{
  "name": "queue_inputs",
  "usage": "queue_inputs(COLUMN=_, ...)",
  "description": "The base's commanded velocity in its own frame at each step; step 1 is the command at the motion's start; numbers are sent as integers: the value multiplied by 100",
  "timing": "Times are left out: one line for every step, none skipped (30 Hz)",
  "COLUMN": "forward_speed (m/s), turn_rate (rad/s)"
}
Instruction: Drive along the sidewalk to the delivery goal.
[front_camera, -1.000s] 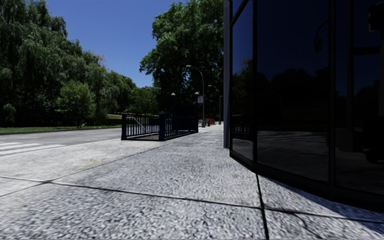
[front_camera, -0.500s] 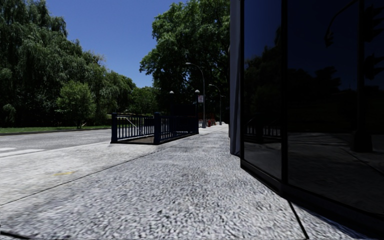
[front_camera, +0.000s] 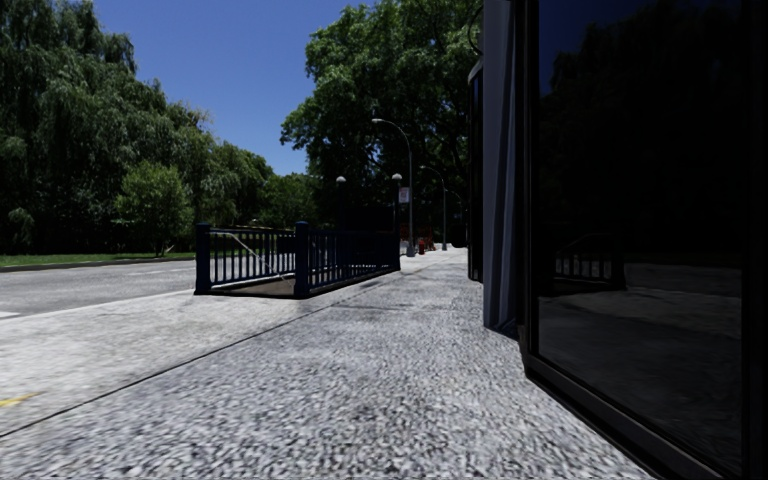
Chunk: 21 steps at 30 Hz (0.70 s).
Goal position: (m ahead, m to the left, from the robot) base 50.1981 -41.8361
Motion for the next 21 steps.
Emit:
queue_inputs(forward_speed=200, turn_rate=0)
queue_inputs(forward_speed=200, turn_rate=0)
queue_inputs(forward_speed=200, turn_rate=0)
queue_inputs(forward_speed=200, turn_rate=0)
queue_inputs(forward_speed=200, turn_rate=0)
queue_inputs(forward_speed=200, turn_rate=0)
queue_inputs(forward_speed=200, turn_rate=0)
queue_inputs(forward_speed=200, turn_rate=0)
queue_inputs(forward_speed=200, turn_rate=0)
queue_inputs(forward_speed=200, turn_rate=0)
queue_inputs(forward_speed=200, turn_rate=0)
queue_inputs(forward_speed=200, turn_rate=0)
queue_inputs(forward_speed=200, turn_rate=0)
queue_inputs(forward_speed=200, turn_rate=0)
queue_inputs(forward_speed=200, turn_rate=0)
queue_inputs(forward_speed=200, turn_rate=0)
queue_inputs(forward_speed=200, turn_rate=0)
queue_inputs(forward_speed=200, turn_rate=0)
queue_inputs(forward_speed=200, turn_rate=0)
queue_inputs(forward_speed=200, turn_rate=0)
queue_inputs(forward_speed=200, turn_rate=0)
